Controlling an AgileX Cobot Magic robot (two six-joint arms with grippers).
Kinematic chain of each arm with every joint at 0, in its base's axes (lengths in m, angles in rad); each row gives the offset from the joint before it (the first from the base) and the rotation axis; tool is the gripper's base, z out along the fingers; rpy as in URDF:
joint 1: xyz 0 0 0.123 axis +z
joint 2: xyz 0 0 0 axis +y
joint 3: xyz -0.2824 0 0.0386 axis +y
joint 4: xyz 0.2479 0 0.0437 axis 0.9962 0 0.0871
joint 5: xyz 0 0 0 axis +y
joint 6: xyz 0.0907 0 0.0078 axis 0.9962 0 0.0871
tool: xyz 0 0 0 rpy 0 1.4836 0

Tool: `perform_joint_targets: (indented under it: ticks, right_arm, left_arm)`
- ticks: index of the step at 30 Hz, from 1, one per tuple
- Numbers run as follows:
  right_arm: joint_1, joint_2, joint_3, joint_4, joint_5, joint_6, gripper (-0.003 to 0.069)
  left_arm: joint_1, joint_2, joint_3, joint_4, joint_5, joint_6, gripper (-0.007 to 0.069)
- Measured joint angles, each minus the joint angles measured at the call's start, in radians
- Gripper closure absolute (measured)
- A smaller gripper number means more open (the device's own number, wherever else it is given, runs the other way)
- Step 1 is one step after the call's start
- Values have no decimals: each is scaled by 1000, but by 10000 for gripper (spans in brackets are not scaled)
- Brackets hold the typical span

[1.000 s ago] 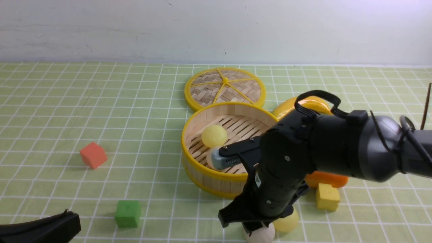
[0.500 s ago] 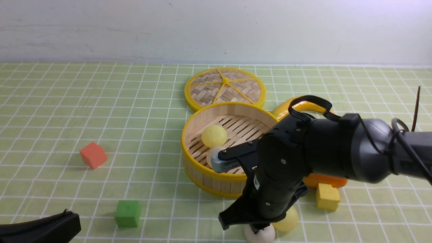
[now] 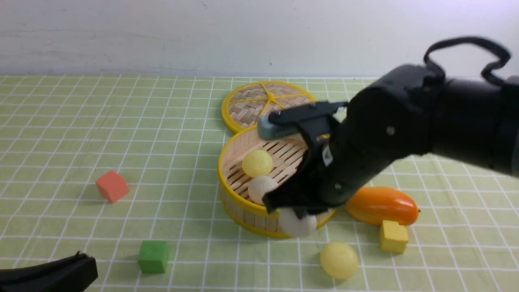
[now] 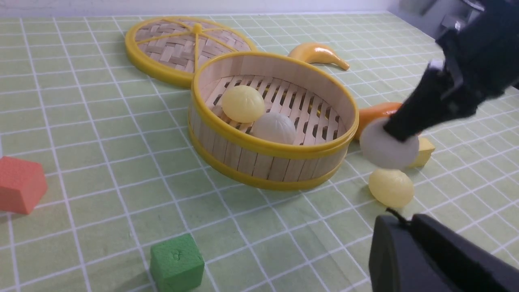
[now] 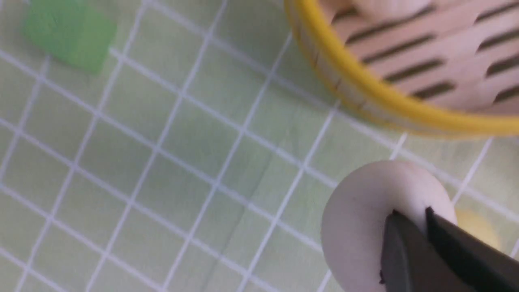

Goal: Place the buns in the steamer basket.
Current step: Use the right arm to put the steamed stuffed bun into the steamer, then use the right arm to grab a steamed stuffed bun

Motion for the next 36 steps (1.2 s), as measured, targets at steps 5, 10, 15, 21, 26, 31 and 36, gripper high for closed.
perform_joint_targets:
  ticks: [5,10,15,21,26,31,36]
  right_arm:
    - [-101,90,-70,-1,-124,-11,652]
    - [-167,228,-93,30,-209,-11,615]
    - [-173,289,-94,46,-209,-11,456]
    - [-173,245,-97,47,-183,-11,214]
    - [-173,83,-90,45,-6,-11,155]
    - [-173,-42,64,54,143,-2,252]
    - [-173,-41,235,141,63,9,378]
  left_arm:
    - [0,0,0,0,0,0,579]
    - [0,0,0,0,2,0,571]
    - [0,0,0,0,3,0,568]
    - [0,0,0,0,3,0,567]
    - [0,0,0,0,3,0,566]
    - [0,0,0,0,3,0,556]
    - [0,0,0,0,3,0,552]
